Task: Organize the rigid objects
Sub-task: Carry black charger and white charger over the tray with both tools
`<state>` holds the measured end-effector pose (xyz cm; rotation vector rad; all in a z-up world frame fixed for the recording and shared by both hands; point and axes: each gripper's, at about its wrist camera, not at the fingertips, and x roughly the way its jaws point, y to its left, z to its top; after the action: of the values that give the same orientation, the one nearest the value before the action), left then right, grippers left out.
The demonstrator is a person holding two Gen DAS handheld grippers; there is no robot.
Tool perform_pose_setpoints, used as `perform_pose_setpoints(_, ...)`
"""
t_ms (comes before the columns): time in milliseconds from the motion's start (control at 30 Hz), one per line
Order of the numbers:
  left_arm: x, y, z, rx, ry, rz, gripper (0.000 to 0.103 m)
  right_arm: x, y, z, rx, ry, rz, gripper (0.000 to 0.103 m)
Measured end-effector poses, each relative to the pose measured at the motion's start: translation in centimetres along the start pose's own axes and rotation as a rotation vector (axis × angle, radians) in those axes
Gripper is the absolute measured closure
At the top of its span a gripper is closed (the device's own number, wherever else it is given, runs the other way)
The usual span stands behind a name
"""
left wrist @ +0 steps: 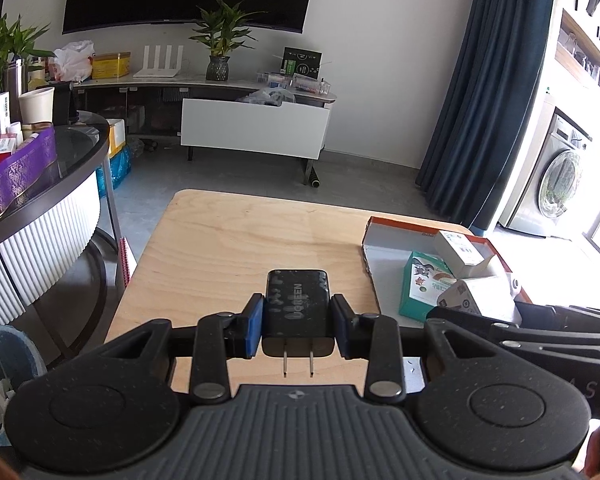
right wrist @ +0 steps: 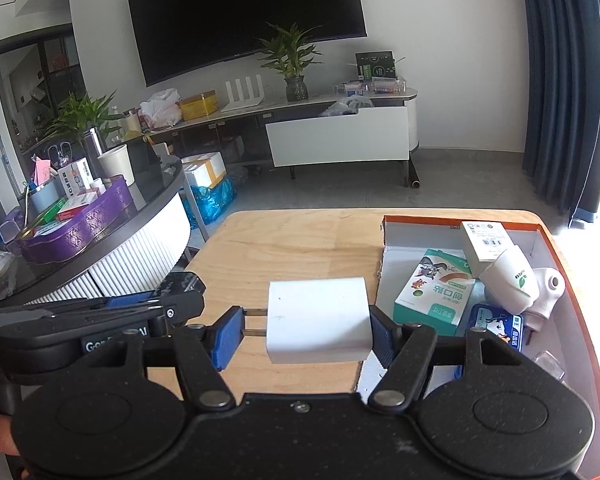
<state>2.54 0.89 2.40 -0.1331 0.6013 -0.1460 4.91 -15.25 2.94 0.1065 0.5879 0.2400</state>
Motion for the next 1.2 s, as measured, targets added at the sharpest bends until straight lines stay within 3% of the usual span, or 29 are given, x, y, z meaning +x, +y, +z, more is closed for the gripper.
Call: perform_pose_setpoints(1200, -0.4, -5.8, -1.3, 0.082, 0.022, -0.102, 0.067, -5.1, -5.4, -1.1, 0.078, -0.074, -0.1, 0.024)
